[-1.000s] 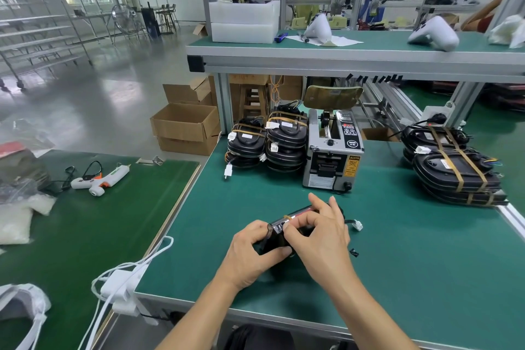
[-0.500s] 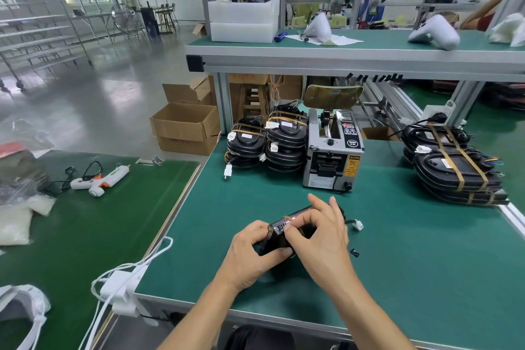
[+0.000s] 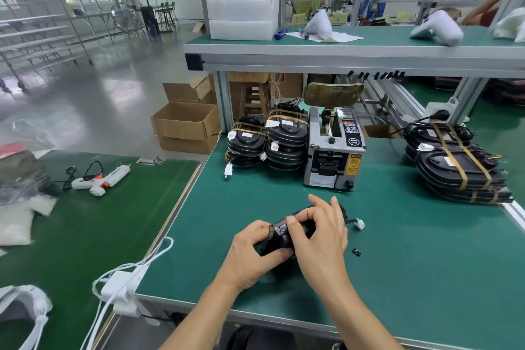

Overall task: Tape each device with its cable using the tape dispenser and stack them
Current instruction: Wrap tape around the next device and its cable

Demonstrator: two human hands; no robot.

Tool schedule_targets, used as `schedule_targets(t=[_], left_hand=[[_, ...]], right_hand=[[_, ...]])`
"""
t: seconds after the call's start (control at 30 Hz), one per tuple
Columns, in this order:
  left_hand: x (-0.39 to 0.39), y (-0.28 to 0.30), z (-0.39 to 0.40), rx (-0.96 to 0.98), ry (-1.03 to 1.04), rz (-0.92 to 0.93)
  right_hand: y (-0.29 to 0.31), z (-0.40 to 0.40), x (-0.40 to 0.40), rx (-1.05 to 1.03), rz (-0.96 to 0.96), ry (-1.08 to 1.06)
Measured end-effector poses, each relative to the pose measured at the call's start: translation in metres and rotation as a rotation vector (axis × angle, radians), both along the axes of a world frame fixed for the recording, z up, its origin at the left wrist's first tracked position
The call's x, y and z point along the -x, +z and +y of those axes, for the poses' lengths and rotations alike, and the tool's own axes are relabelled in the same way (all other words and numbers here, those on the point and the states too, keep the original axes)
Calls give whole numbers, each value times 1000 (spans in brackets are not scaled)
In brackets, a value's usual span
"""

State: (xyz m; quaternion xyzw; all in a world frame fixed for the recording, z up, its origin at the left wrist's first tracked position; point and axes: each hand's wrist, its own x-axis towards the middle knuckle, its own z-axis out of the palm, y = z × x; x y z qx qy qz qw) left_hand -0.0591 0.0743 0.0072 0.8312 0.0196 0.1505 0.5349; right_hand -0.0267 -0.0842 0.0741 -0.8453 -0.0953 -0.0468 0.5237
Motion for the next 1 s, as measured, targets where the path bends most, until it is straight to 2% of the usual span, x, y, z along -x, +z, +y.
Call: schedule_targets(t=[0.3, 0.47, 0.57, 0.7, 0.83, 1.0], left_hand=[[1, 3, -1, 3, -22, -24], [1, 3, -1, -1, -16, -14], [0, 0, 0, -13, -15, -18], [0, 0, 1, -3, -12, -24], [0, 0, 1, 22, -21, -9], [1, 1, 1, 31, -18, -5]], right_hand=[[-1, 3, 3, 95, -31, 15], [0, -3, 1, 75, 1, 55], [8, -13, -9, -7, 17, 27], [27, -28, -49, -147, 17, -139], [31, -30, -113, -276, 179, -237], [14, -23, -167, -336, 368, -345]])
